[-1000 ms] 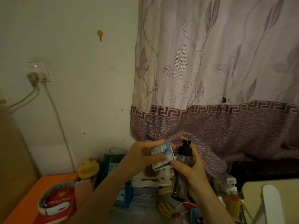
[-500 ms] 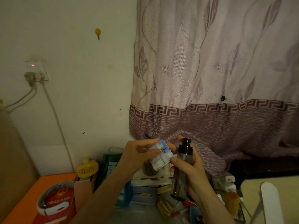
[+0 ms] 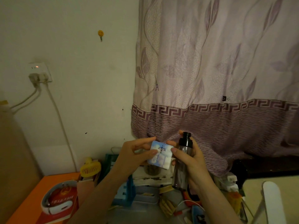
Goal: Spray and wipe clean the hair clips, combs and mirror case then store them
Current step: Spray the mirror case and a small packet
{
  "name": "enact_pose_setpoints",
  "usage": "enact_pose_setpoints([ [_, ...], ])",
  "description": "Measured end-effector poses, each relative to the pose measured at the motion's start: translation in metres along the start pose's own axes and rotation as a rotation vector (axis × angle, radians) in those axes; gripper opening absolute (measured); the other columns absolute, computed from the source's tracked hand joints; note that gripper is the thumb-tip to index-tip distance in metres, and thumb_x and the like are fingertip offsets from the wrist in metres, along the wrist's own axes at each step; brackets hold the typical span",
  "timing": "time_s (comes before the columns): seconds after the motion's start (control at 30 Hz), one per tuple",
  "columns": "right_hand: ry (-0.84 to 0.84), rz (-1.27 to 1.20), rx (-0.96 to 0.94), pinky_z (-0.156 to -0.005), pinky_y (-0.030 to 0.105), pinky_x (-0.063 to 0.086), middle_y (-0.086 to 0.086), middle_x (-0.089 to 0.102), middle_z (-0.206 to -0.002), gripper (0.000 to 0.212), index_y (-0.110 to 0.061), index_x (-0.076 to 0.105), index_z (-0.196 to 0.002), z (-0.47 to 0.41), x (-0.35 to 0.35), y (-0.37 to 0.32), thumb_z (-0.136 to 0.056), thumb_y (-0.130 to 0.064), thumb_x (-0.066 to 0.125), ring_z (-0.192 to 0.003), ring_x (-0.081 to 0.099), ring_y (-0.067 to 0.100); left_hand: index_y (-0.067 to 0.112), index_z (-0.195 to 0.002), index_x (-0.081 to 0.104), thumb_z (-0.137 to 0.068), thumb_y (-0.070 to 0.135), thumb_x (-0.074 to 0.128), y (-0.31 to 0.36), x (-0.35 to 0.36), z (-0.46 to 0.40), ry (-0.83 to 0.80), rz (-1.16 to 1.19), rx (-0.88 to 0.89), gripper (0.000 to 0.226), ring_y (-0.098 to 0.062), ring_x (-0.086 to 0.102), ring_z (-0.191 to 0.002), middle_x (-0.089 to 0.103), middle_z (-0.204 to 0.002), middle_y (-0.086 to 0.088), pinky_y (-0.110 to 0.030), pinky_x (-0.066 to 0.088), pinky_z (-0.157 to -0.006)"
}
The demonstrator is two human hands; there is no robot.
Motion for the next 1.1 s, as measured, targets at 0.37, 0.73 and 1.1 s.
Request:
enact_pose_setpoints([
  [0.37, -0.109, 0.453, -0.244, -0.061, 0.028, 0.055, 0.001, 0.063, -0.084, 0.069, -0.046, 0.031, -0.136, 0.012, 0.013, -0.018, -0.082, -0.021, 0.067, -0.062, 0.063, 0.017, 0.024, -0.095, 0.067, -0.080, -0.003, 0.069, 0.010, -0.014, 0.006, 0.226, 0.108, 0.078, 0.031, -0.008, 0.072, -0.078, 0.072, -0.083, -0.004, -0.020, 0.056, -0.055],
  [0.73, -0.146, 0.816, -0.476, -0.052, 0.025, 0.049, -0.015, 0.062, -0.078, 0.038, -0.043, 0.041, -0.118, 0.024, 0.036, -0.037, -0.091, -0.025, 0.060, -0.057, 0.059, 0.007, 0.024, -0.099, 0.065, -0.080, 0.001, 0.070, 0.016, -0.009, 0.008, 0.324, 0.079, 0.088, 0.030, -0.018, 0.071, -0.084, 0.073, -0.082, -0.001, -0.031, 0.061, -0.063],
  [1.1, -0.138, 0.843, -0.492, -0.053, 0.008, 0.040, -0.025, 0.060, -0.078, 0.040, -0.045, 0.040, -0.112, 0.029, 0.036, -0.041, -0.092, -0.017, 0.061, -0.060, 0.059, 0.000, 0.015, -0.105, 0.066, -0.080, 0.000, 0.070, 0.021, -0.009, 0.009, 0.342, 0.083, 0.083, 0.029, -0.022, 0.072, -0.082, 0.073, -0.086, -0.014, -0.039, 0.061, -0.067],
])
Point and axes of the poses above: each hand's wrist, its own z-axis away from the middle knuckle, its own x-axis out of the palm, y = z × x, the point moved 2 cm from there along -z, towards the middle knuckle
